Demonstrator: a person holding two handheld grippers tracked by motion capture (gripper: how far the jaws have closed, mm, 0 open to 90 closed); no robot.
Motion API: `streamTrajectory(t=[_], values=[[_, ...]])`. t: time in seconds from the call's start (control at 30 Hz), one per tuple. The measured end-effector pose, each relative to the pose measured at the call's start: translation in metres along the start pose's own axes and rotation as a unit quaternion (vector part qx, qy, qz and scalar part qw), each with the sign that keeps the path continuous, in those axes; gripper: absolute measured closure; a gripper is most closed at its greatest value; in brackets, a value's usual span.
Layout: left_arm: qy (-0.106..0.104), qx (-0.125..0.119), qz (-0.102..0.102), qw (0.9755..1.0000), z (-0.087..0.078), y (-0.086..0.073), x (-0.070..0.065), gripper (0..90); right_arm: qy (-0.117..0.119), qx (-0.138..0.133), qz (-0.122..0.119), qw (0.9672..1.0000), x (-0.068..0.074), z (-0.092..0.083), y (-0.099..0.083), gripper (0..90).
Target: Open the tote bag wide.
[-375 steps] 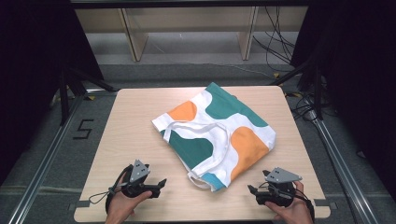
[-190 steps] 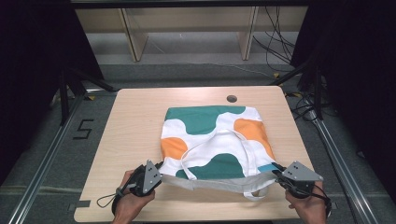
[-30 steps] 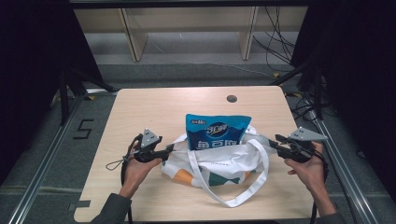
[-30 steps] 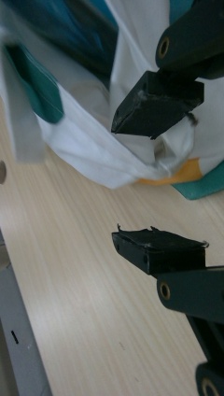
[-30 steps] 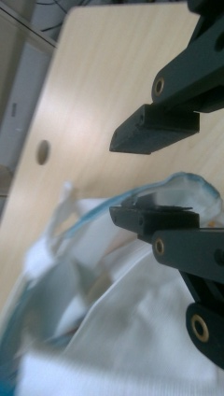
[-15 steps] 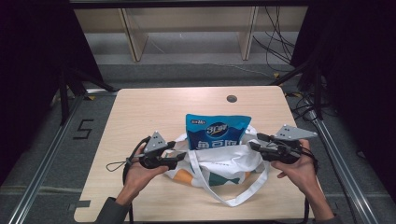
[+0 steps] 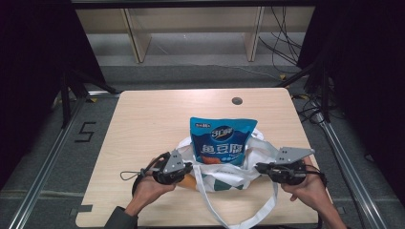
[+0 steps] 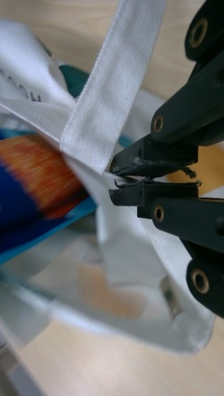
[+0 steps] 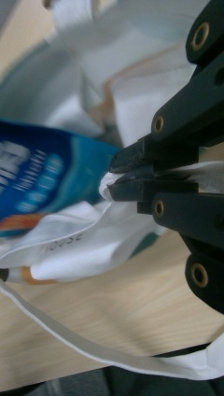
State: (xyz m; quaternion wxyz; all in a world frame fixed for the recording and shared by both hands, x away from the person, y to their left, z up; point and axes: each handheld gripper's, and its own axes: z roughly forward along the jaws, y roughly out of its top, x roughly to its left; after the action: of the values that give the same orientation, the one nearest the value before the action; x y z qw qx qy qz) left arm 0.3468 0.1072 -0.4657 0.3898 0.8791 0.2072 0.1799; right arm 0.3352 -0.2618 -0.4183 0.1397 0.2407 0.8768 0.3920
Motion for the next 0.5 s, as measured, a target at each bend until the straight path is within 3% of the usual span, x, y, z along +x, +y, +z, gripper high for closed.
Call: streamTrajectory(t=[0.03,0.07,0.1,0.17,0.2,0.23,0.3,0.37,0.4,0.5], values=[[0.0,0.0,0.0,1.0,0.0,0.0,0.0,84.1,0.0,0.0,0.0,1.0,0.0,0.0,0.0,85.6],[-0.003,0.013,0.007,0.9999,0.005,-0.005,-0.002,84.5,0.005,0.027,0.003,0.9996,0.003,0.013,-0.007,85.7],[-0.006,0.045,0.019,0.9988,0.018,-0.014,-0.008,84.4,0.009,0.041,0.002,0.9991,0.004,0.022,-0.011,85.7],[-0.006,0.049,0.021,0.9986,0.024,-0.017,-0.011,84.1,0.015,0.056,0.001,0.9983,0.006,0.032,-0.015,85.8],[0.0,0.06,0.038,0.9975,0.026,-0.017,-0.012,84.1,0.01,0.069,-0.005,0.9975,0.009,0.044,-0.019,85.9],[0.001,0.061,0.038,0.9974,0.029,-0.015,-0.013,84.2,0.011,0.085,-0.013,0.9962,0.01,0.053,-0.023,86.0],[-0.001,0.064,0.031,0.9975,0.035,-0.017,-0.011,84.2,0.0,0.122,-0.004,0.9926,0.015,0.073,-0.032,86.2],[0.005,0.065,0.03,0.9974,0.037,-0.017,-0.012,84.2,-0.001,0.125,-0.008,0.9922,0.014,0.075,-0.032,86.3],[0.008,0.063,0.03,0.9975,0.039,-0.017,-0.011,84.2,-0.002,0.121,-0.02,0.9925,0.012,0.077,-0.031,86.3],[0.022,0.069,0.031,0.9969,0.042,-0.015,-0.008,84.2,-0.02,0.118,-0.017,0.9926,0.005,0.085,-0.028,86.3]])
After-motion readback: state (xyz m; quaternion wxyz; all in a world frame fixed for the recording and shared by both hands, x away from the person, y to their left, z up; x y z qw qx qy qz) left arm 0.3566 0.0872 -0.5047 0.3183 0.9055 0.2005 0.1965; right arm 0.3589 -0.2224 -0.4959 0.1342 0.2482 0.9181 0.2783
